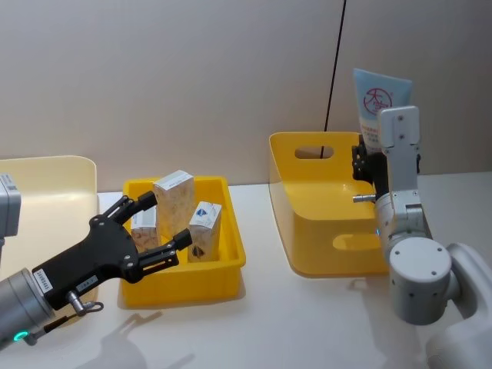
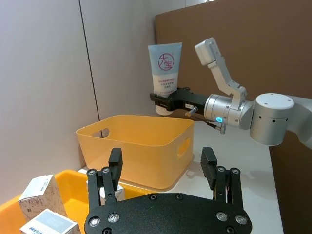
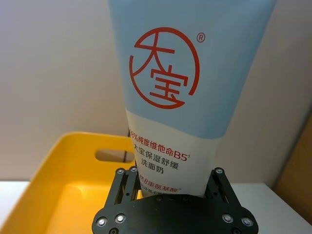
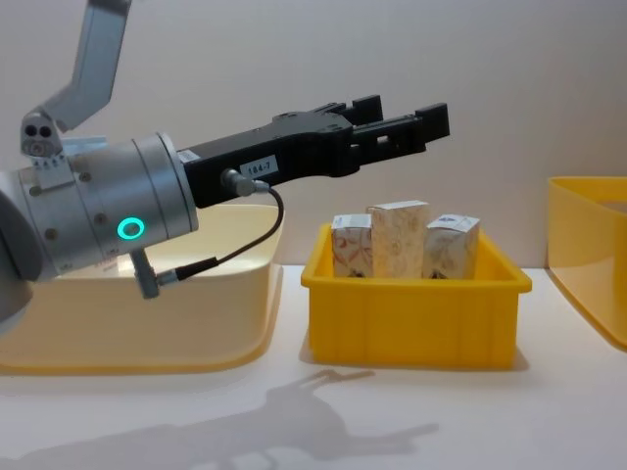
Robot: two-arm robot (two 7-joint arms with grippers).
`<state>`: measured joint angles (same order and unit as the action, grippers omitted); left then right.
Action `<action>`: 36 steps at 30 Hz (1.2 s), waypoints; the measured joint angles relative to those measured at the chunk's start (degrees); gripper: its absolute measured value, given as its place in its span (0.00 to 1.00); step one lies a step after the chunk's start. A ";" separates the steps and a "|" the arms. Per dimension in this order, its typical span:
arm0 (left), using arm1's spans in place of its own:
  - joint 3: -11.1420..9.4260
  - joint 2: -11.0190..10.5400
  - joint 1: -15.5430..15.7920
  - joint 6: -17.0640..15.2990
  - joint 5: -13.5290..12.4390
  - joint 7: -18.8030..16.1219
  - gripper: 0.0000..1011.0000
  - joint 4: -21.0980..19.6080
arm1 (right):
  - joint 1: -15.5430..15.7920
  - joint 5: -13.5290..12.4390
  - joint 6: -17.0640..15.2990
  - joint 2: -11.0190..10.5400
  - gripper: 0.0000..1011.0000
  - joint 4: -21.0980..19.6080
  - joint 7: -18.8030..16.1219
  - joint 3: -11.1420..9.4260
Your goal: Bimanual collaborative sorting of washing and personal care products
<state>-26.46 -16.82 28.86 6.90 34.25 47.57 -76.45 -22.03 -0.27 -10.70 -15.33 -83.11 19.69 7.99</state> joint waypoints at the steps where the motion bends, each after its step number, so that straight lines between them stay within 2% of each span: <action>1: 0.00 0.00 0.00 0.00 0.00 0.00 0.99 0.00 | -0.25 0.41 -1.17 0.23 0.51 0.38 0.54 -0.03; 10: 0.00 0.00 0.00 0.00 0.00 0.00 0.99 0.00 | -1.58 1.93 -4.94 1.43 0.51 2.60 1.76 0.23; 28: 0.00 0.00 0.00 0.00 0.00 0.00 0.99 0.00 | -3.27 2.16 -4.73 2.61 0.52 5.15 -0.60 0.92; 32: 0.00 0.00 0.00 0.00 0.00 0.00 0.99 0.00 | -3.49 2.10 -4.51 2.77 0.60 5.46 -0.98 0.96; 34: 0.00 0.00 0.00 0.00 0.00 0.00 0.99 0.00 | -3.59 2.06 -4.41 2.85 0.68 5.60 -1.12 0.99; 36: 0.00 0.00 0.00 0.00 0.00 0.00 0.99 0.00 | -3.66 2.04 -4.33 2.90 0.73 5.72 -1.29 0.99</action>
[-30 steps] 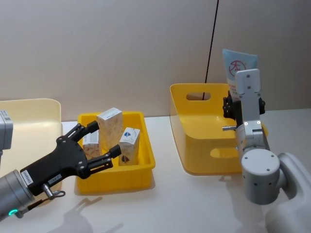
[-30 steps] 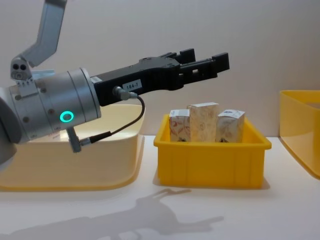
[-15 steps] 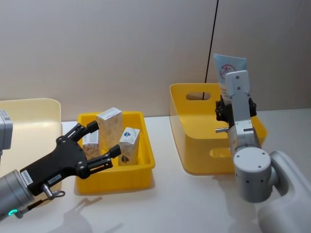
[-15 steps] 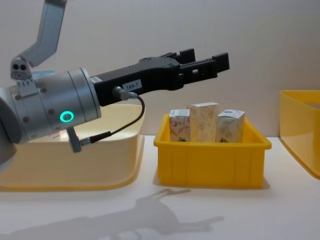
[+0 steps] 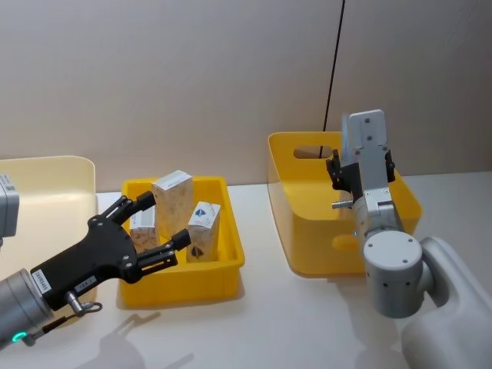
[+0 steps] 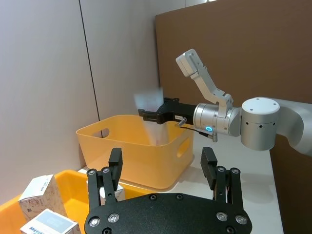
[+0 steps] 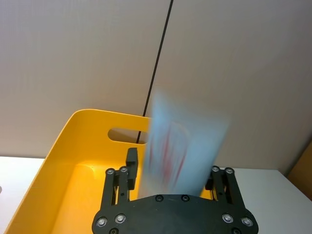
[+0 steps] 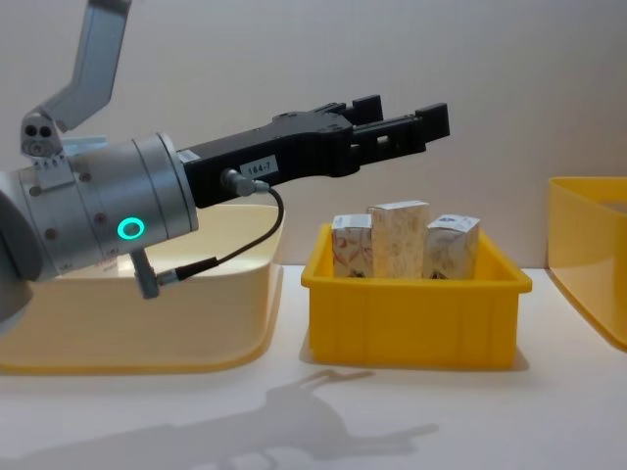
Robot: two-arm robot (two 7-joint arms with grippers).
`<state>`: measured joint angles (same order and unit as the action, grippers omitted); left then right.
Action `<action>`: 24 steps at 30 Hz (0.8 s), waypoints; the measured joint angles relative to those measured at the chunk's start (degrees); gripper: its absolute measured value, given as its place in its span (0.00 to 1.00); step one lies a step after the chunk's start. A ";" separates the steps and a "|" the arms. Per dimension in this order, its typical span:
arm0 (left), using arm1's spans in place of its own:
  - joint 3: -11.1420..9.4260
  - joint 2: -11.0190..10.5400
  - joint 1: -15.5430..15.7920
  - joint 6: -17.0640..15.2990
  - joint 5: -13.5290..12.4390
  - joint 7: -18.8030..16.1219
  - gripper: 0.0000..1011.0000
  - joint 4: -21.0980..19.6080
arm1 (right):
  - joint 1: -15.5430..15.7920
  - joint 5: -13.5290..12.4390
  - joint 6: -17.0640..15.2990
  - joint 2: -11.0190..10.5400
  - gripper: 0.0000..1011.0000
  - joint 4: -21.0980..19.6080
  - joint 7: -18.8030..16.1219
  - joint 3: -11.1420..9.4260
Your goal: Bimanual collaborative sorting of washing and personal care products
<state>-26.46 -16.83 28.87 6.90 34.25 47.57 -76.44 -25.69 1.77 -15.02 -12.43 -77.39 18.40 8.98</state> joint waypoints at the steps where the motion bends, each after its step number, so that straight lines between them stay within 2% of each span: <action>1: 0.00 0.00 0.00 0.00 0.00 0.00 0.99 0.00 | -0.02 -0.01 0.01 0.02 0.78 0.03 -0.03 0.00; 2: 0.00 0.00 0.00 0.00 0.00 0.00 0.99 0.00 | -0.04 -0.01 0.03 0.04 0.78 0.05 -0.07 0.01; 9: 0.00 0.00 0.00 0.00 0.00 0.00 0.99 0.00 | -0.18 -0.06 0.19 0.17 0.99 0.29 -0.34 0.05; 24: 0.00 0.00 0.00 0.00 0.00 0.00 0.99 0.00 | -0.24 -0.12 0.76 0.28 0.99 0.42 -0.67 0.08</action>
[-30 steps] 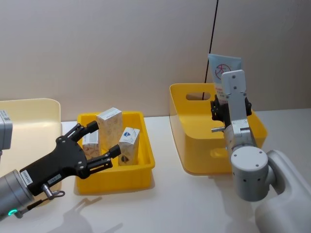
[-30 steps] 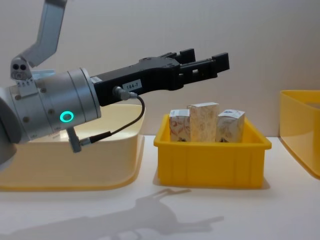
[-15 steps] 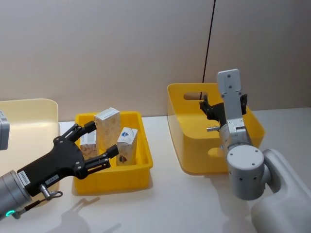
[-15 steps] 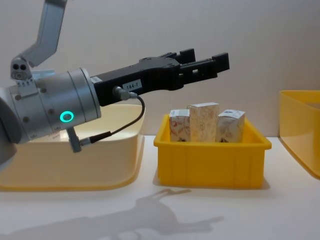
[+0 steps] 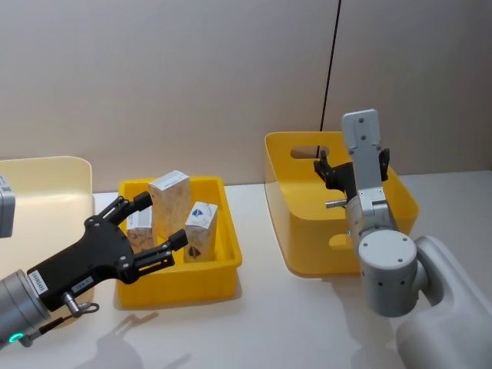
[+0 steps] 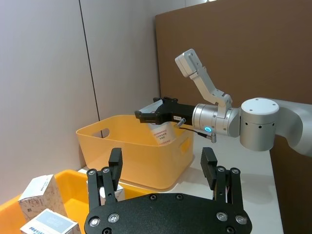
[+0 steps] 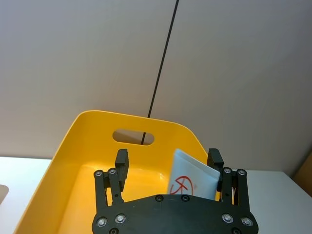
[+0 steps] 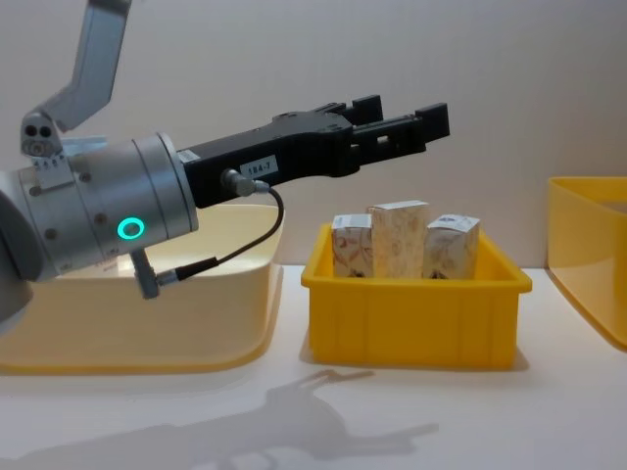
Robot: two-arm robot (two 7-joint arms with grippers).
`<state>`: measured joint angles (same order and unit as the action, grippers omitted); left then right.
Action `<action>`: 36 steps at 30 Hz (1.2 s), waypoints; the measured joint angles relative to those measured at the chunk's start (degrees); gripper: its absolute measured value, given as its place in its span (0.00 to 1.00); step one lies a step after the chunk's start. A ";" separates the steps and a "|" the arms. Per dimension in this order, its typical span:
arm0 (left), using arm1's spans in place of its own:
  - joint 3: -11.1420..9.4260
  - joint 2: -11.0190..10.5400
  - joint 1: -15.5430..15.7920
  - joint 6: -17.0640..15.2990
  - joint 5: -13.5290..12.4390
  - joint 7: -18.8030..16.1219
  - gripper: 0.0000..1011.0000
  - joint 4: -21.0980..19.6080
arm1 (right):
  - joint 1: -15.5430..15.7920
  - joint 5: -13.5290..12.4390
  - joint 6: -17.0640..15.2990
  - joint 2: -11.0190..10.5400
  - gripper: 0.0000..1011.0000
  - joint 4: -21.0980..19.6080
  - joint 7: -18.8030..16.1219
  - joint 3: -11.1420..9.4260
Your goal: Bimanual collaborative sorting of washing and personal care products
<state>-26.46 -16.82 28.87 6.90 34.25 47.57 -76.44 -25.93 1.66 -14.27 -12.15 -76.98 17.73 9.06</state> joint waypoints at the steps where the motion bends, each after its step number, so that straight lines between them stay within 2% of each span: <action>1: 0.00 0.00 0.00 0.00 0.00 0.00 0.99 0.00 | 0.00 0.00 0.00 0.00 0.99 0.00 0.00 0.00; 11: 0.00 0.00 0.00 0.00 0.00 0.00 0.99 0.00 | 1.02 -0.74 4.87 -0.32 0.99 -1.31 -2.27 0.02; 18: 0.00 0.00 0.00 0.00 0.00 0.00 0.99 0.00 | 2.27 -1.97 10.68 -0.72 0.99 -3.23 -5.08 -0.02; 19: 0.00 0.00 0.00 0.00 0.00 0.00 0.99 0.00 | 2.27 -1.97 10.68 -0.72 0.99 -3.23 -5.08 -0.02; 21: 0.00 0.00 0.00 0.00 0.00 0.00 0.99 0.00 | 2.88 -2.62 13.02 -0.84 0.99 -4.19 -6.35 -0.07; 29: 0.00 -0.09 -0.25 -0.08 -0.33 -0.75 0.99 -0.21 | 3.45 -3.01 13.34 -0.97 0.99 -4.81 -6.77 -0.03; 36: 0.01 -0.53 -1.59 -0.75 -2.37 -4.88 0.99 -1.75 | 5.87 -4.56 13.20 -1.63 0.99 -6.79 -8.32 0.34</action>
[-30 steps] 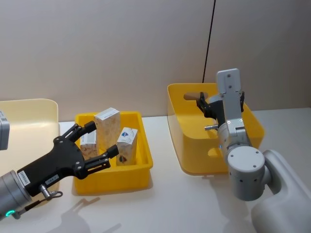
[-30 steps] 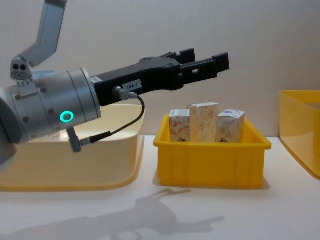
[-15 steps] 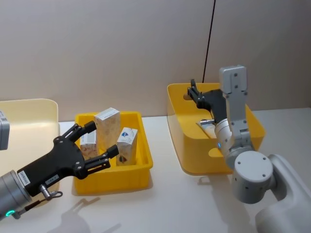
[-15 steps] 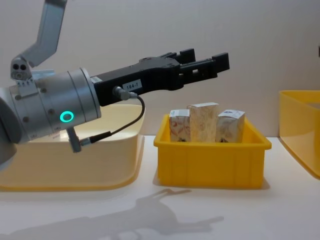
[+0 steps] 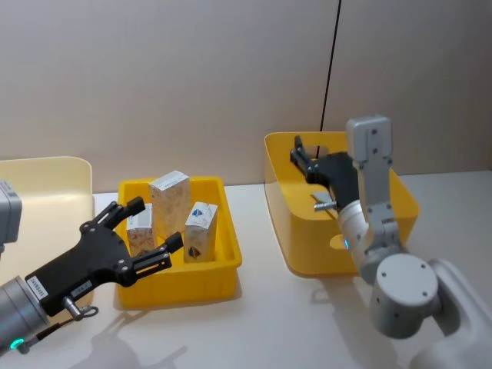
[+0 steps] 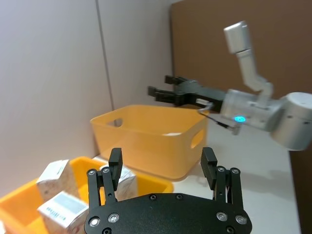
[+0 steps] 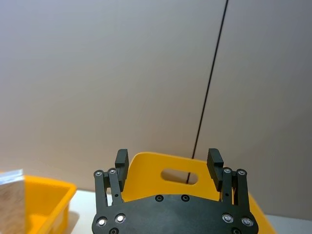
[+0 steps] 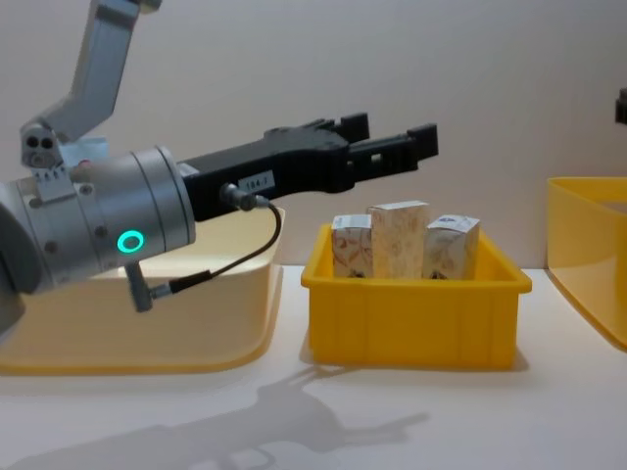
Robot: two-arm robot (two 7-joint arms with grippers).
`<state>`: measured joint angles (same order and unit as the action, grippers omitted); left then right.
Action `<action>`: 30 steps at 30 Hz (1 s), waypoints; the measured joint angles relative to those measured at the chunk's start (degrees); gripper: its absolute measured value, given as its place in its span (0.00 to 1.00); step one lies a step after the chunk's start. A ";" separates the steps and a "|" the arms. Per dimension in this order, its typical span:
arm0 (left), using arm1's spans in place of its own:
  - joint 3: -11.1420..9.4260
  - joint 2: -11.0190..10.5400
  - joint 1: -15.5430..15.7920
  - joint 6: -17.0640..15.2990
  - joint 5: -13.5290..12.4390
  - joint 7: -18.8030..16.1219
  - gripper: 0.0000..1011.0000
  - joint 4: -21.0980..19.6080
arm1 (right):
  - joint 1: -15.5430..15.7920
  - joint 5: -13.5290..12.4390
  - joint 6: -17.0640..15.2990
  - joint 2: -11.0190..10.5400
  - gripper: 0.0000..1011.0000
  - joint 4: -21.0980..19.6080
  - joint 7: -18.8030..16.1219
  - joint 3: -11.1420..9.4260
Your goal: Bimanual collaborative sorting of washing and personal care products
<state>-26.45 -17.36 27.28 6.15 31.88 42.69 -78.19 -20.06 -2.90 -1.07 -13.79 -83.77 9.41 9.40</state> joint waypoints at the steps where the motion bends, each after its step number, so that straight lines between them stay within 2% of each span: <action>1: 0.00 -0.06 -0.21 -0.09 -0.28 -0.60 0.99 -0.22 | 0.41 -0.27 -0.01 -0.10 0.99 -0.34 -0.24 0.06; 30: 0.26 -2.52 -7.50 -3.86 -11.15 -23.03 0.99 -8.21 | 16.88 -10.93 -0.73 -4.52 0.99 -14.14 -10.67 2.93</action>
<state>-26.20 -19.87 19.78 2.29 20.73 19.66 -86.41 -3.18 -13.83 -1.80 -18.30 -97.91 -1.25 12.33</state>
